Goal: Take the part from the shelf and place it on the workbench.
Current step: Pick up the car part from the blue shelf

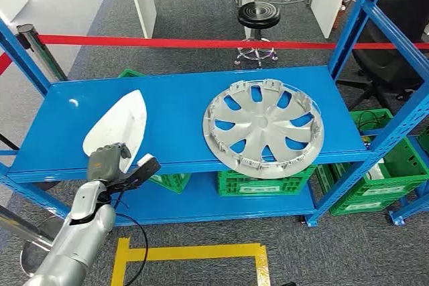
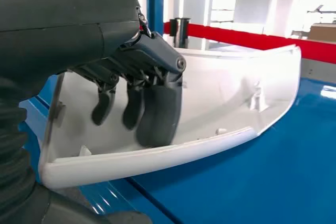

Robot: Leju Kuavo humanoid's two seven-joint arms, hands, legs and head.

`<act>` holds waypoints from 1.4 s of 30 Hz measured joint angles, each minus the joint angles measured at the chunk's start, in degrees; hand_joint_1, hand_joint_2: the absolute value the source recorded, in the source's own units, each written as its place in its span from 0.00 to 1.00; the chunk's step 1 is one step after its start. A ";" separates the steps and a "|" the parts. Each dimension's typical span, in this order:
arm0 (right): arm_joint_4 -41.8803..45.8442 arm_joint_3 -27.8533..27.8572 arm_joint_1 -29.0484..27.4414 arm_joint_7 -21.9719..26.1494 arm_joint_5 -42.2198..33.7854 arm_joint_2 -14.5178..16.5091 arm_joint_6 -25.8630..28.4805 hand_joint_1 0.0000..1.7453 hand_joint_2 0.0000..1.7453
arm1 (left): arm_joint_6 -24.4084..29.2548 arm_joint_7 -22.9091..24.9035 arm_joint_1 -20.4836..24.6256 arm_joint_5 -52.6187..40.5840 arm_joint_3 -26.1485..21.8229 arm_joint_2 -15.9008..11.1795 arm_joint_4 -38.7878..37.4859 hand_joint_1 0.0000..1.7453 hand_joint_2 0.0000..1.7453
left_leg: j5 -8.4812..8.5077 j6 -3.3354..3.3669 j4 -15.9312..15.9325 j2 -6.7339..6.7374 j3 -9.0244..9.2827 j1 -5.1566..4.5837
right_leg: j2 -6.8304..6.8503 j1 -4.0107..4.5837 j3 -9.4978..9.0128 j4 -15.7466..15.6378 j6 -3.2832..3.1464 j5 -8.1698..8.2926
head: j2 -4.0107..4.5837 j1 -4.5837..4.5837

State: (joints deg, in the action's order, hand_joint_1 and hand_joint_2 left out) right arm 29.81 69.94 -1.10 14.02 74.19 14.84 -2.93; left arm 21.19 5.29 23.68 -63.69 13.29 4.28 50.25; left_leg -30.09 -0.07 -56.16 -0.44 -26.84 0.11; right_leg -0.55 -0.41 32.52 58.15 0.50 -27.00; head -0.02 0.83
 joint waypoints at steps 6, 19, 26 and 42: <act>-0.03 0.24 -0.08 0.83 0.60 -0.78 -0.76 0.00 1.00 | -0.13 0.31 -0.03 -0.69 -0.28 -0.32 0.52 0.74 1.00 | 0.32 -0.16 0.00 0.00 -0.51 0.00 | -0.02 0.00 0.46 0.01 -0.05 0.29 | 0.00 0.02; 0.48 0.98 0.00 0.17 1.69 -0.16 -0.01 0.00 1.00 | 0.55 1.02 0.18 -2.66 -1.68 -1.40 1.37 0.00 1.00 | 0.39 -0.14 -0.02 -0.02 -0.56 0.00 | 0.03 -0.01 0.49 0.01 -0.04 0.39 | 0.00 0.01; 1.65 1.57 -0.01 0.17 2.56 0.50 -1.17 0.00 1.00 | 0.52 1.44 0.18 -3.52 -1.87 -1.70 1.59 0.00 1.00 | 0.39 -0.13 -0.02 -0.03 -0.61 -0.03 | 0.08 -0.04 0.51 0.01 -0.03 0.38 | 0.00 0.01; 3.38 1.98 -0.01 0.43 3.97 1.12 -2.19 0.00 1.00 | -0.01 2.19 0.25 -4.73 -2.12 -2.05 1.61 1.00 1.00 | 0.46 -0.04 -0.03 -0.15 -0.68 -0.05 | 0.30 -0.07 0.54 0.00 0.00 0.41 | 0.00 0.01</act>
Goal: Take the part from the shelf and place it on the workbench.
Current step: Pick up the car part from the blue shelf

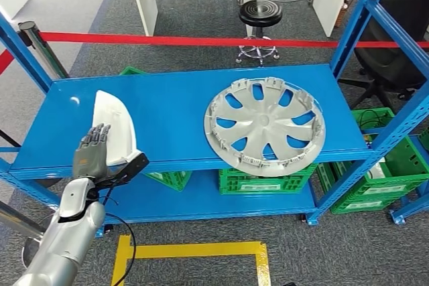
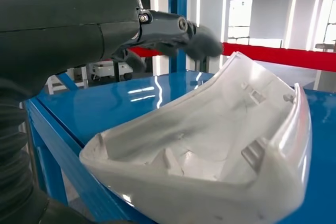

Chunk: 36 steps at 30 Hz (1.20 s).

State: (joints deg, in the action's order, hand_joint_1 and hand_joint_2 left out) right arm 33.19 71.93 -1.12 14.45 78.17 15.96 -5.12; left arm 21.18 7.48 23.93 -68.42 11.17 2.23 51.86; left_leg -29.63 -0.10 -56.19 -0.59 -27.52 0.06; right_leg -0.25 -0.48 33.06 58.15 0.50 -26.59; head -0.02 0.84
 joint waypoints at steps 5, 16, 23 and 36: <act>0.33 0.34 0.02 0.13 0.33 0.10 -0.21 0.00 1.00 | -0.87 -0.03 0.01 -0.20 0.02 0.02 -0.18 1.00 1.00 | 0.12 -0.02 0.00 -0.19 -0.08 -0.02 | 0.19 -0.02 0.01 -0.01 0.03 0.05 | 0.00 0.01; 0.59 0.73 0.08 0.28 0.73 0.15 -0.42 0.00 1.00 | -1.17 0.26 0.56 -1.11 0.11 0.19 -1.25 1.00 1.00 | 0.24 -0.03 0.00 -0.22 -0.09 -0.06 | 0.23 -0.04 0.02 -0.01 0.02 0.16 | 0.00 0.01; 0.62 0.81 0.13 0.52 0.99 0.17 -0.46 0.00 1.00 | -1.38 0.49 0.89 -1.10 0.17 0.80 -1.87 1.00 1.00 | 0.27 -0.01 -0.01 -0.24 -0.10 -0.07 | 0.27 -0.05 0.02 -0.01 0.01 0.17 | 0.00 -0.01; 0.56 0.86 0.32 1.22 1.39 0.17 0.53 0.00 1.00 | -2.32 -0.72 1.41 2.46 0.48 2.44 -2.07 1.00 1.00 | 0.33 0.07 -0.09 -0.41 -0.26 -0.11 | 0.43 -0.08 0.07 -0.01 0.06 0.20 | 0.00 0.00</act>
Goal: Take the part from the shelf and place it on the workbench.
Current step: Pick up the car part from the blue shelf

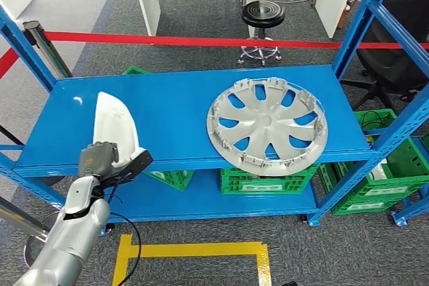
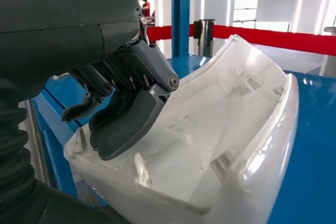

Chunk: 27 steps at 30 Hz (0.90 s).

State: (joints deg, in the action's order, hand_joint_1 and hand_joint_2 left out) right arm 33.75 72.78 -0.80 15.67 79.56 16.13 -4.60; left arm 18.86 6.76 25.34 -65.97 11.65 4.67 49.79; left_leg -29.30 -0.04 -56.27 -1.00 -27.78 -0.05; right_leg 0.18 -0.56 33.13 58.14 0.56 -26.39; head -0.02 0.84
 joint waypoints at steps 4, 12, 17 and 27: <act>-0.05 0.02 0.02 0.01 0.02 0.00 0.04 0.00 1.00 | -0.74 -0.96 -0.04 1.59 0.01 0.07 0.46 1.00 1.00 | 0.01 0.01 -0.03 -0.01 -0.08 0.00 | 0.01 0.00 0.04 0.00 0.03 0.03 | 0.00 -0.01; -0.07 0.30 -0.01 0.14 0.13 0.10 -0.20 0.00 1.00 | -1.90 -2.51 0.77 2.62 0.46 -0.36 5.24 1.00 1.00 | -0.01 0.03 -0.07 0.21 -0.08 0.01 | -0.35 0.00 0.12 0.01 0.03 0.07 | 0.00 -0.01; 0.08 0.42 -0.02 0.33 0.16 0.14 -0.49 0.00 1.00 | -1.86 -2.74 0.59 2.93 0.74 -0.66 8.06 1.00 1.00 | -0.10 0.08 -0.08 0.22 -0.10 0.01 | -0.36 0.00 0.24 0.01 0.07 -0.01 | 0.00 0.01; 1.16 0.64 -0.05 0.07 0.32 0.30 -2.03 0.00 1.00 | -4.21 -1.85 0.34 2.23 1.38 -1.15 10.03 0.89 1.00 | -0.34 0.10 -0.09 0.23 -0.12 0.00 | -0.37 -0.01 0.25 -0.02 0.14 -0.19 | 0.00 0.02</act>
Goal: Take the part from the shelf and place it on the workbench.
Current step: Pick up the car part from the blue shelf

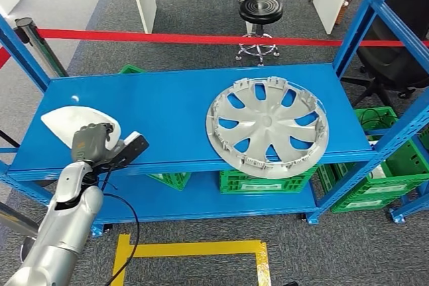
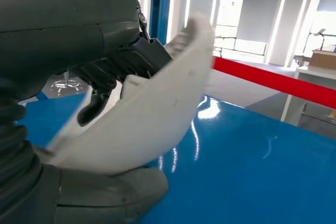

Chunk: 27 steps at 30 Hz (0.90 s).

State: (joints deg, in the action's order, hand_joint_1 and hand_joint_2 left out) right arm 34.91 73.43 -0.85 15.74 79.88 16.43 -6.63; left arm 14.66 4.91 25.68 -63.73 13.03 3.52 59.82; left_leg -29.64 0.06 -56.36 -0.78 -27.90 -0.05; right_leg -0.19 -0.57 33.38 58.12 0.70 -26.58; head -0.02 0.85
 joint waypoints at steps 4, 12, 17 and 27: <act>0.33 0.16 0.00 0.00 0.03 0.06 -0.17 0.00 1.00 | -0.71 0.55 -0.01 -0.66 0.43 -0.21 -0.02 1.00 1.00 | -0.04 0.00 0.00 0.00 0.00 0.00 | 0.00 0.00 0.00 -0.01 0.01 -0.02 | 0.00 -0.01; 0.66 0.56 0.00 -0.02 0.17 0.14 -0.36 0.00 1.00 | -0.90 1.37 -0.01 -1.70 1.13 -0.51 -0.43 1.00 1.00 | -0.09 0.05 -0.01 0.00 0.00 0.00 | -0.01 0.00 0.00 -0.01 0.04 -0.07 | 0.00 -0.01; 0.86 0.76 0.00 -0.01 0.25 0.25 -0.43 0.00 1.00 | -0.86 1.27 -0.02 -1.93 1.47 -0.61 -0.57 1.00 1.00 | -0.10 0.05 0.00 0.00 0.00 0.00 | -0.01 0.00 0.00 -0.01 0.03 -0.09 | 0.00 -0.01; 1.44 1.02 -0.03 0.01 0.35 0.48 -0.73 0.00 1.00 | 1.66 -2.27 -1.60 -1.31 1.90 -0.96 1.14 1.00 1.00 | -0.13 0.09 0.00 0.00 0.00 0.00 | -0.01 0.00 0.00 -0.01 0.03 -0.11 | 0.00 -0.01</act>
State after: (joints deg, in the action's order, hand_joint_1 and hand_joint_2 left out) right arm 36.35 74.45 -0.88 15.74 80.23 16.91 -7.36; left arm 16.31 2.63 24.09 -65.05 14.92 2.57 60.96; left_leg -29.77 0.15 -56.37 -0.77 -27.90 -0.04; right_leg -0.21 -0.57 33.38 58.11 0.74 -26.69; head -0.02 0.85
